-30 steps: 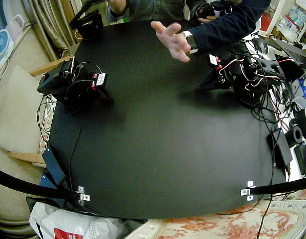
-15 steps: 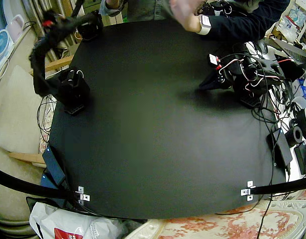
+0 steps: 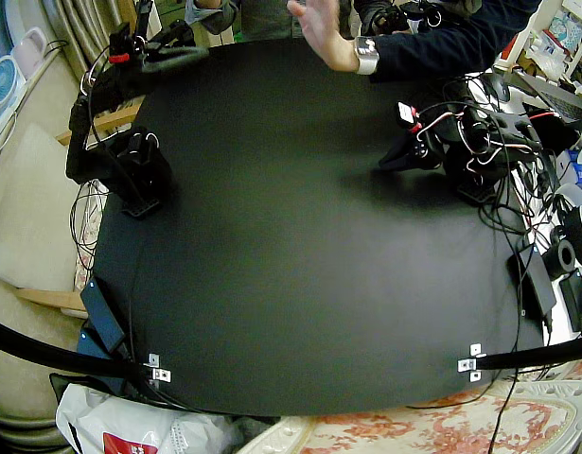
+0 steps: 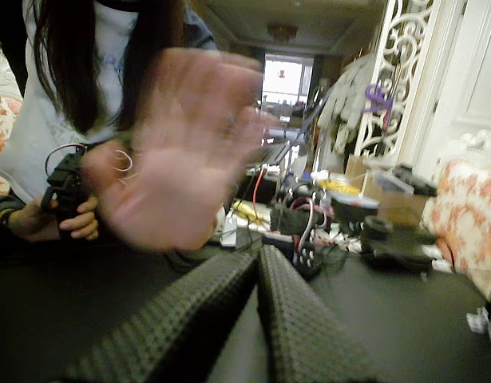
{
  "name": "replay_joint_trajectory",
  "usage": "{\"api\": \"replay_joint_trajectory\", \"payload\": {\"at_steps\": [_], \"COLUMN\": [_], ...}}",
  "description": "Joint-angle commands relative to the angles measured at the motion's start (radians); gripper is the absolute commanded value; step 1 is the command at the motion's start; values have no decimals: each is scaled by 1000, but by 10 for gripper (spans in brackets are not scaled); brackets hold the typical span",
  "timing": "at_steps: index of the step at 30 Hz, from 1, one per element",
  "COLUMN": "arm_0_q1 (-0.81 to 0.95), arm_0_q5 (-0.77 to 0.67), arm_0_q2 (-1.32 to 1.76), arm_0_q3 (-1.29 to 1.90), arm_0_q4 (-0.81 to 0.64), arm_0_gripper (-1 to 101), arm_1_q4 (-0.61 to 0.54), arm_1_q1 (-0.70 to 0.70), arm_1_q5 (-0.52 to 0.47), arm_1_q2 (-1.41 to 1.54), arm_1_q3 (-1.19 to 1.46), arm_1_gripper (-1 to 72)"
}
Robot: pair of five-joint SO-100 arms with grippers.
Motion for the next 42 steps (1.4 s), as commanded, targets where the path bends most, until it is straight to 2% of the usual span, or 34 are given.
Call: {"api": "replay_joint_trajectory", "payload": {"at_steps": [1, 2, 3, 4, 5, 7, 8, 9, 11, 12, 14, 15, 17, 20, 22, 23, 24, 25, 26, 28, 29, 30, 31, 33, 35, 36, 37, 38, 39, 41, 42], "arm_0_q1": [-5, -5, -5, -5, -5, -5, -5, -5, -5, -5, -5, -5, -5, -5, -5, -5, -5, -5, -5, -5, -5, -5, -5, -5, -5, -5, -5, -5, -5, -5, -5], "arm_0_q5": [-12, -12, -11, -11, -11, -11, -11, -12, -12, -11, -11, -11, -11, -11, -11, -12, -12, -12, -12, -12, -12, -12, -12, -12, -11, -11, -11, -11, -11, -11, -11], "arm_0_q2": [21, 21, 21, 21, 21, 21, 21, 21, 21, 21, 21, 21, 21, 21, 21, 21, 21, 21, 21, 21, 21, 21, 21, 21, 21, 21, 21, 21, 21, 21, 21], "arm_0_q3": [15, 15, 15, 15, 15, 15, 15, 15, 15, 15, 15, 15, 15, 15, 15, 15, 15, 15, 15, 15, 15, 15, 15, 15, 15, 15, 15, 15, 15, 15, 15], "arm_0_q4": [-6, -6, -6, -6, -6, -6, -6, -6, -6, -6, -6, -6, -6, -6, -6, -6, -6, -6, -6, -6, -6, -6, -6, -6, -6, -6, -6, -6, -6, -6, -6], "arm_0_gripper": [0, 0, 0, 0, 0, 0, 0, 0, 0, 0, 0, 0, 0, 0, 0, 0, 0, 0, 0, 0, 0, 0, 0, 0, 0, 0, 0, 0, 0, 0, 0], "arm_1_q4": [-104, -133, -137, -137, -130, -187, -190, -189, -189, -189, -196, -196, -196, -199, -199, -255, -284, -281, -272, -249, -247, -247, -250, -250, -249, -247, -258, -287, -298, -287, -279], "arm_1_q1": [-293, -403, -370, -201, -104, -11, -6, -3, -109, -212, -270, -247, -150, -35, -28, -49, -66, -92, -147, -152, -135, -104, -40, -3, -44, -51, -46, -18, 0, 49, 81], "arm_1_q5": [-319, -426, -399, -242, -133, 71, 109, 104, -87, -229, -322, -313, -210, 21, 41, -11, -69, -167, -273, -328, -302, -242, -107, -64, -189, -207, -187, -132, -98, -28, 37], "arm_1_q2": [97, 153, 149, 100, 67, 6, -2, 3, 3, 6, 8, 2, -12, 67, 133, 149, 149, 149, 150, 150, 150, 150, 150, 150, 150, 150, 149, 149, 149, 149, 149], "arm_1_q3": [-179, -156, -135, -97, -54, 117, 138, 110, -57, -123, -143, -130, -17, 204, 212, 172, 144, 124, 115, 114, 120, 126, 130, 152, 146, 129, 109, 106, 103, 127, 172], "arm_1_gripper": [-5, -5, -5, -5, -5, -5, -5, -5, -5, -5, -5, -5, -5, -5, -5, -5, 20, 182, 302, 442, 412, 306, -3, -5, 171, 182, 159, 67, 20, 41, 89]}}
